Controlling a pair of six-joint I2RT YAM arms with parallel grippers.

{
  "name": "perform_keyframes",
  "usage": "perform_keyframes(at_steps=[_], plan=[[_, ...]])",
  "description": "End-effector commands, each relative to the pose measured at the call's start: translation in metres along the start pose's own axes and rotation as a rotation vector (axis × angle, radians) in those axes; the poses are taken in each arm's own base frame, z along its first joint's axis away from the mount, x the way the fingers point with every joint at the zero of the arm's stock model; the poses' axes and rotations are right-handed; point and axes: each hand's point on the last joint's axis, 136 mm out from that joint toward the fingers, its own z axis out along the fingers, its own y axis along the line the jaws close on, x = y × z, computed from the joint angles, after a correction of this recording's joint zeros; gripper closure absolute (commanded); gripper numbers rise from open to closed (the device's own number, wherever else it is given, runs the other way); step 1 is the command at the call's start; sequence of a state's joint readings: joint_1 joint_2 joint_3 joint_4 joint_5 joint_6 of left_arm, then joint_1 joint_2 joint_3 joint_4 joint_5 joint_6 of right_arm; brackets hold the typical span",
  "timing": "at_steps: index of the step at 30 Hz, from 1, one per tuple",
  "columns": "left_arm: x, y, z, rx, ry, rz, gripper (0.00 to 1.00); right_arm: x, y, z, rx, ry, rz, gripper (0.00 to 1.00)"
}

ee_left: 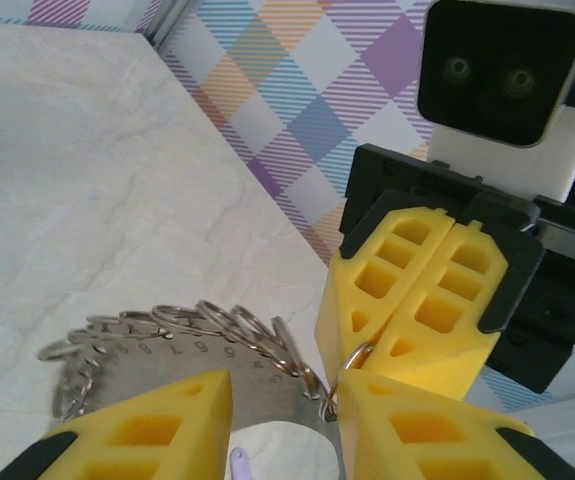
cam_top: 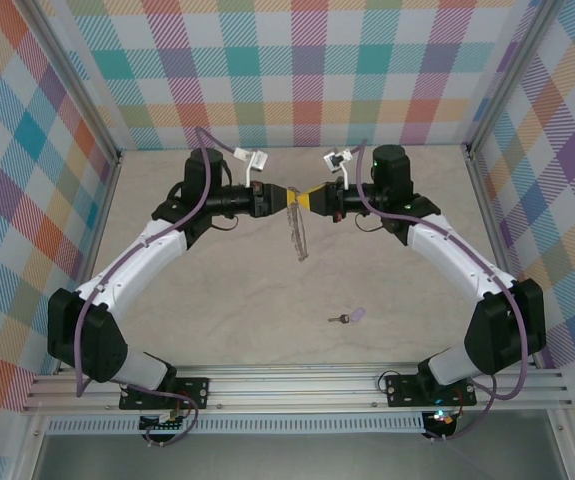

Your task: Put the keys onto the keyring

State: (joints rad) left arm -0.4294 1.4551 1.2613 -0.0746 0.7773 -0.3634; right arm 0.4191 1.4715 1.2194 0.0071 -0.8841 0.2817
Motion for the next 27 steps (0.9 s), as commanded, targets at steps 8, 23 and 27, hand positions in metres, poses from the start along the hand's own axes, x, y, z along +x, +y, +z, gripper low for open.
perform_keyframes(at_steps=[8, 23, 27], plan=[[-0.015, -0.013, -0.005, 0.063, -0.047, 0.006, 0.66, -0.021, 0.020, -0.004, -0.082, -0.038, -0.070, 1.00], [-0.012, -0.024, -0.004, 0.163, -0.046, -0.021, 0.69, -0.023, 0.024, -0.007, -0.097, -0.063, -0.066, 1.00], [-0.010, -0.030, -0.004, 0.201, -0.051, -0.023, 0.74, -0.026, 0.025, -0.009, -0.100, -0.076, -0.065, 1.00]])
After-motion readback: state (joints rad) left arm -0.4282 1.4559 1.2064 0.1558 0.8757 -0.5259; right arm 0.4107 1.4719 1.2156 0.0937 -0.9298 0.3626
